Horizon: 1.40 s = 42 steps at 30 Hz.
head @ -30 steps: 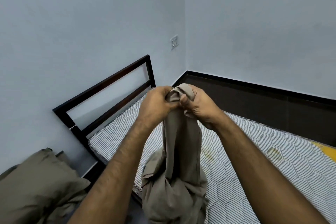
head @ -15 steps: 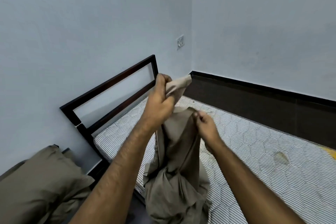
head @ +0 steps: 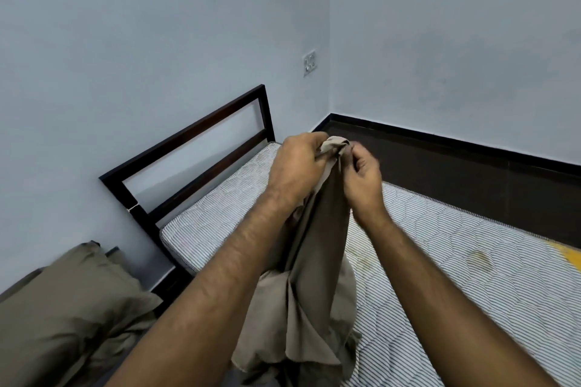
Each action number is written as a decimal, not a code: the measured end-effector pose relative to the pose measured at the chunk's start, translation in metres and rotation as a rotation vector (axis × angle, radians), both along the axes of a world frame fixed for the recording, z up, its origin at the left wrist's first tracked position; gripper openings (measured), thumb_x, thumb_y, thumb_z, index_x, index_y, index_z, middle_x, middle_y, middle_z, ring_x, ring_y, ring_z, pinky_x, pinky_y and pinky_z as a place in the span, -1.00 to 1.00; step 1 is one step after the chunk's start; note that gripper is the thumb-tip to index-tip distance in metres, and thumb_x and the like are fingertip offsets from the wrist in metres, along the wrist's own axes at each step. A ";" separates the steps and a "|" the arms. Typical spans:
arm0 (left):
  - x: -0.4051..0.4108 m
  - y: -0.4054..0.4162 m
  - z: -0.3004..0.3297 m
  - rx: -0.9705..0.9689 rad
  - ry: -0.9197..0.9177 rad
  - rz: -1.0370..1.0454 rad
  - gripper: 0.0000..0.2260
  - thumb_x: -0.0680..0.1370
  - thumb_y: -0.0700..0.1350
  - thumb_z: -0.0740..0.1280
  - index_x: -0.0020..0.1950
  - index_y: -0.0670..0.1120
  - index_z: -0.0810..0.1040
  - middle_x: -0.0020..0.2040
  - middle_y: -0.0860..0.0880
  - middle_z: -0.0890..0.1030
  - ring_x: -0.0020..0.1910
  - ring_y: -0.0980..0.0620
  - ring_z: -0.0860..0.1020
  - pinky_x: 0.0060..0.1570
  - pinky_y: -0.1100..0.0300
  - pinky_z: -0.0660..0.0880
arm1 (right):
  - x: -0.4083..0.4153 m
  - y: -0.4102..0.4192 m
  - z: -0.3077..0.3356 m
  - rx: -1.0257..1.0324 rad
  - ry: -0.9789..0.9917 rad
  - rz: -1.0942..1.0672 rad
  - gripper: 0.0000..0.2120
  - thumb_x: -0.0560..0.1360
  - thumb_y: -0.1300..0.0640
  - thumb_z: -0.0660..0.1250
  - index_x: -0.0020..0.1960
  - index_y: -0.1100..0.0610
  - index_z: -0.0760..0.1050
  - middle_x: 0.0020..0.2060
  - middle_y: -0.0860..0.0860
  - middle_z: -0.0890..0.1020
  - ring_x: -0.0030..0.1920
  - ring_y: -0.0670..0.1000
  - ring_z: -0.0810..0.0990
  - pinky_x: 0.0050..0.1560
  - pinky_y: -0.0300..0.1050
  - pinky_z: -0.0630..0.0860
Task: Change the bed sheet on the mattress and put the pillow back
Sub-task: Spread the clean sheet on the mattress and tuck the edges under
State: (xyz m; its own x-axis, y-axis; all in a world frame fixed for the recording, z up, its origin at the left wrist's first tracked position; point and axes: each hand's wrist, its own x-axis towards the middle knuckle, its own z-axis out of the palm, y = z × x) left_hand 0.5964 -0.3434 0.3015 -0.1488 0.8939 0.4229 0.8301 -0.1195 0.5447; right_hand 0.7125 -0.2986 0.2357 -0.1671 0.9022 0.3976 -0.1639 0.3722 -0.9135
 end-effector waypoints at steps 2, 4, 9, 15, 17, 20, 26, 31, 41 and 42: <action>0.012 0.009 -0.003 0.036 -0.078 0.028 -0.83 0.58 -0.05 0.35 -0.21 -0.02 0.55 -0.33 0.04 0.59 -0.30 0.03 0.55 -0.25 0.03 0.56 | 0.002 -0.016 -0.030 -0.059 -0.019 0.007 -0.83 0.70 0.15 0.21 0.06 0.21 0.53 -0.14 0.10 0.63 -0.11 -0.08 0.58 -0.01 -0.06 0.52; 0.021 0.019 -0.003 0.073 -0.196 0.040 -0.81 0.60 -0.07 0.35 -0.22 0.01 0.56 -0.32 0.08 0.60 -0.31 0.11 0.55 -0.25 0.11 0.56 | 0.004 -0.035 -0.070 -0.112 -0.098 0.019 -0.84 0.66 0.09 0.28 0.12 0.19 0.48 -0.11 0.05 0.63 -0.08 -0.11 0.60 0.00 -0.11 0.52; 0.046 0.036 0.021 0.141 -0.534 -0.040 -0.74 0.62 -0.13 0.35 -0.24 0.12 0.55 -0.20 -0.04 0.67 -0.24 0.06 0.66 -0.22 0.15 0.61 | 0.010 -0.077 -0.158 -0.377 -0.304 0.134 -0.53 0.55 -0.38 0.24 0.28 -0.09 0.51 0.11 -0.18 0.67 0.17 -0.14 0.63 0.19 0.01 0.56; 0.059 0.049 0.042 0.176 -0.680 -0.112 -0.78 0.58 -0.16 0.32 -0.17 0.14 0.60 -0.10 -0.08 0.68 -0.09 -0.07 0.70 0.05 -0.11 0.65 | 0.017 -0.069 -0.183 -0.472 -0.394 0.021 -0.39 0.52 -0.41 0.19 -0.07 0.11 0.68 -0.20 -0.09 0.72 -0.11 -0.10 0.69 -0.04 -0.01 0.59; 0.059 0.046 0.046 0.314 -0.736 -0.132 -0.90 0.59 -0.22 0.32 0.00 -0.05 0.60 0.05 -0.24 0.58 -0.07 -0.08 0.67 0.07 -0.15 0.64 | 0.028 -0.051 -0.185 -0.589 -0.341 0.007 -0.42 0.58 -0.30 0.22 0.17 0.19 0.63 0.01 -0.05 0.69 0.07 -0.07 0.64 0.10 -0.12 0.52; 0.053 0.040 0.047 0.522 -0.888 -0.125 -0.90 0.62 -0.32 0.30 -0.01 -0.13 0.53 0.13 -0.26 0.48 -0.04 0.13 0.66 0.03 0.21 0.60 | 0.047 -0.024 -0.169 -0.563 -0.306 -0.080 -0.40 0.52 -0.36 0.28 0.33 0.07 0.57 0.17 -0.03 0.66 0.24 0.02 0.60 0.30 -0.01 0.50; 0.032 0.029 -0.002 0.255 -0.690 -0.026 -0.92 0.54 -0.11 0.33 -0.01 -0.02 0.46 -0.02 -0.16 0.61 0.01 -0.15 0.61 0.09 -0.19 0.57 | 0.058 0.047 -0.095 -0.305 -0.376 -0.148 -0.76 0.55 0.04 0.21 -0.17 0.07 0.59 -0.23 -0.07 0.68 -0.15 -0.04 0.62 -0.04 0.02 0.53; 0.026 0.004 -0.056 -0.173 -0.456 -0.198 -0.41 0.52 -0.11 0.50 0.42 -0.01 0.26 -0.19 0.04 0.53 -0.22 0.17 0.54 -0.10 0.15 0.53 | 0.043 0.030 -0.029 -0.151 -0.258 -0.035 -0.62 0.66 -0.02 0.22 -0.26 0.17 0.42 -0.42 -0.01 0.44 -0.34 -0.08 0.38 -0.28 -0.06 0.35; 0.027 0.011 -0.052 -0.193 -0.266 -0.132 -0.84 0.43 -0.25 0.47 -0.22 0.02 0.63 -0.36 0.13 0.61 -0.35 0.30 0.55 -0.28 0.27 0.43 | 0.059 0.009 -0.001 -0.051 -0.164 0.096 -0.93 0.56 0.30 0.37 -0.10 0.27 0.56 -0.27 0.05 0.63 -0.24 -0.08 0.56 -0.20 -0.17 0.49; 0.028 0.013 -0.050 -0.146 -0.224 -0.107 -0.87 0.44 -0.25 0.44 -0.17 -0.01 0.66 -0.33 0.11 0.63 -0.31 0.26 0.57 -0.25 0.22 0.48 | 0.062 0.009 -0.009 -0.065 -0.135 0.069 -0.96 0.54 0.30 0.40 -0.07 0.27 0.55 -0.24 0.05 0.62 -0.21 -0.08 0.55 -0.17 -0.16 0.49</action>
